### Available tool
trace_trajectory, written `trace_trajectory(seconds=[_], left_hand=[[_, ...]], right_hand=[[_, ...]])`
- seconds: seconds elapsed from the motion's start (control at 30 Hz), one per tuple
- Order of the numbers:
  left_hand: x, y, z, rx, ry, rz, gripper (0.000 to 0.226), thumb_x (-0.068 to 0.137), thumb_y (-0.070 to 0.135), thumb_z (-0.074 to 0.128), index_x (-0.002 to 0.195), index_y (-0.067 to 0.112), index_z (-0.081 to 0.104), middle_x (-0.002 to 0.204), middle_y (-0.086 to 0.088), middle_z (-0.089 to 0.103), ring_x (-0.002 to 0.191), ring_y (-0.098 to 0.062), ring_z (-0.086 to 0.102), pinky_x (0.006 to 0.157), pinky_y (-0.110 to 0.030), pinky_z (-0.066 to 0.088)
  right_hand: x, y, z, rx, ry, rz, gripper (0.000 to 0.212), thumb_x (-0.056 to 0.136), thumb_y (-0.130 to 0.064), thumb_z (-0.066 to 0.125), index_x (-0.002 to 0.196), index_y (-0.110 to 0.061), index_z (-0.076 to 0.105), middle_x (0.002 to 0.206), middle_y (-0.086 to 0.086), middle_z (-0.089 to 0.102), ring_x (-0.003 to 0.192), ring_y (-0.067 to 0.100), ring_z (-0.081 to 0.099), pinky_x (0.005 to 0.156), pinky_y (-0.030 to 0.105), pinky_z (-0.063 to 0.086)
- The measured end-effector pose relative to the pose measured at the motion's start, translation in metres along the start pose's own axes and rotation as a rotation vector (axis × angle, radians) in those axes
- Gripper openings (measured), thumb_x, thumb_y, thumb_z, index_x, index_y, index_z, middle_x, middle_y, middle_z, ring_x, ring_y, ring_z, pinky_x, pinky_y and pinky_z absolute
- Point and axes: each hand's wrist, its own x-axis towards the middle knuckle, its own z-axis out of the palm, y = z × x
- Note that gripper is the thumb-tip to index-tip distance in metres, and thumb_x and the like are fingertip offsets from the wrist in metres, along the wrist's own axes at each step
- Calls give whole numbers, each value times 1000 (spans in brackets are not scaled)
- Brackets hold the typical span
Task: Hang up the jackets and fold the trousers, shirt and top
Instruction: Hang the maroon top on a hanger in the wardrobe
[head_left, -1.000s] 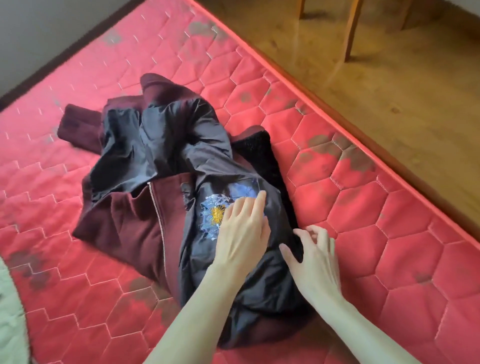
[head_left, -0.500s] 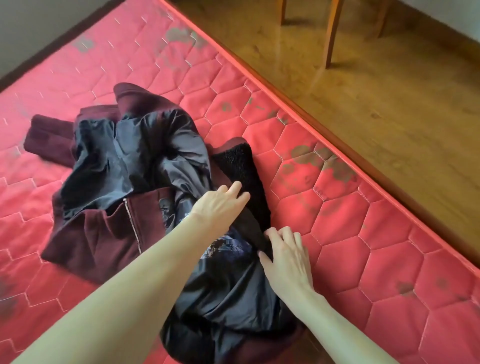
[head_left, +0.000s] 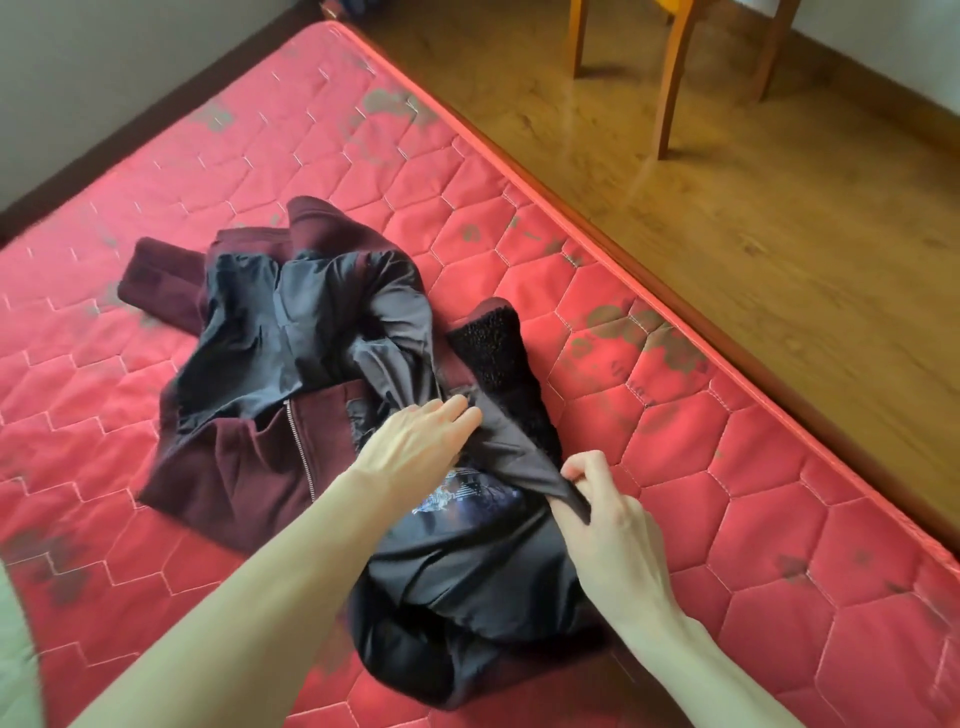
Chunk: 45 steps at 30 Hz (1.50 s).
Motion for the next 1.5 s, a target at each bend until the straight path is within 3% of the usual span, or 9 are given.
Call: trace_trajectory(seconds=[0.23,0.43,0.7,0.97,1.07,1.17,1.3,1.4,1.5], left_hand=[[-39,35,-57,-149,182,-62,40,94,22,66,130,13,52,118,-2,57,111,-27,59,90,-38,46],[-69,78,-145,-355,243,-130,93,88,24,72,166,26,19,122,-1,63,107,-30,67,77,-43,52],[-144,128,-269,-601,345,-197,52,81,37,55,131,27,50,113,3,72,106,-30,66,76,-44,54],[-189,156,-363,-1054,564,-277,27,82,13,63,108,5,63,93,-12,55,87,-23,55,80,-51,47],[-211,159,-380,-1196,596,-239,20,84,0,63,104,4,59,81,-21,55,67,-18,48,64,-53,46],[-233,152,-388,-1183,598,-198,25,83,1,63,91,23,54,71,7,49,61,-12,45,55,-40,41],[-259,144,-383,-1118,561,-226,24,84,5,61,94,20,46,74,3,51,62,-15,47,57,-48,43],[-275,144,-371,-1164,559,-299,28,88,11,61,98,19,36,74,1,51,64,-17,42,61,-54,41],[-292,143,-367,-1222,592,-298,28,95,15,65,101,17,39,72,1,59,63,-11,43,58,-38,40]], right_hand=[[5,-56,-109,-262,39,-388,47,82,-18,85,110,-30,48,72,-7,69,69,27,69,51,32,39],[3,-122,-217,-407,71,-772,57,73,-12,92,114,-26,54,72,-3,65,63,25,66,51,31,48],[-26,-234,-334,-545,166,-1005,34,78,-20,91,108,-17,77,74,-4,68,63,19,62,49,29,46],[-64,-325,-394,-518,267,-1045,25,98,-40,61,110,-24,76,72,-5,62,66,17,61,49,30,46],[-73,-342,-406,-518,178,-1019,30,102,-44,53,117,-27,72,79,-3,65,71,18,65,55,33,53],[-77,-356,-415,-470,52,-1024,25,101,-40,57,122,-30,66,91,-4,73,80,19,72,64,39,60],[-80,-366,-422,-293,-231,-858,20,98,-36,65,118,-42,63,103,-21,73,97,7,71,81,33,60],[-81,-372,-417,-108,-509,-690,17,95,-43,70,112,-39,68,97,-15,74,97,9,72,82,36,62],[-80,-379,-409,-88,-652,-651,17,93,-43,72,107,-33,71,99,-9,75,98,14,73,85,41,62]])
